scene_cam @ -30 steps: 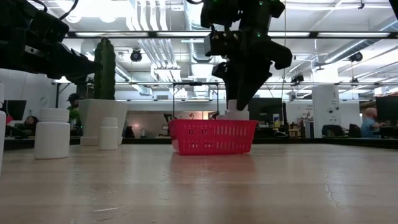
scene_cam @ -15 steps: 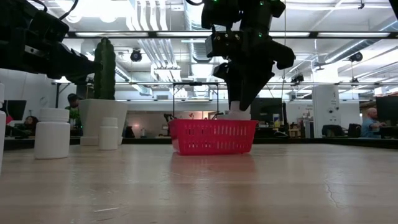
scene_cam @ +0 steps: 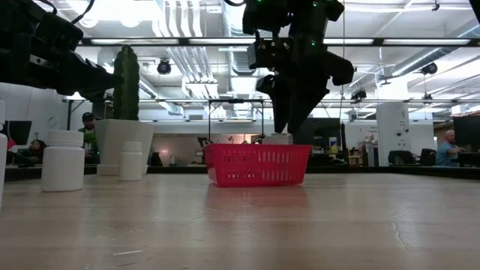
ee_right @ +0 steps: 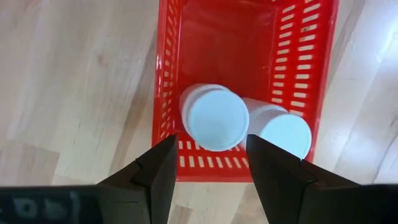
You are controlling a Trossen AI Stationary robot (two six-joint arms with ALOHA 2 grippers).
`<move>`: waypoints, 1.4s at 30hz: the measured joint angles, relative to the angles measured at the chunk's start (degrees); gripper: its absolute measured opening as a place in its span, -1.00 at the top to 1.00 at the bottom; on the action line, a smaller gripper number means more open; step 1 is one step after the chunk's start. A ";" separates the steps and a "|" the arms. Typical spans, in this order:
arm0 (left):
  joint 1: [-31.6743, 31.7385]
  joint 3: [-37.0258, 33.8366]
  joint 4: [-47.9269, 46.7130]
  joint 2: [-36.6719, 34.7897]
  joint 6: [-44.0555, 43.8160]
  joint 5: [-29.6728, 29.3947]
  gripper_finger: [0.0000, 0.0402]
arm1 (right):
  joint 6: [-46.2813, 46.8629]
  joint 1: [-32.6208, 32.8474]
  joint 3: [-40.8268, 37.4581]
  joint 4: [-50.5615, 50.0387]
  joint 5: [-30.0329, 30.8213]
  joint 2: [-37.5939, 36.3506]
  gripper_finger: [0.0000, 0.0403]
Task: Pick and place pill bottles into a basket
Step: Put the white pill bottle into the red bin
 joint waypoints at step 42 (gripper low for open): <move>-0.02 0.00 0.04 0.03 0.00 0.00 0.97 | 2.66 0.26 11.83 2.37 0.13 8.63 0.14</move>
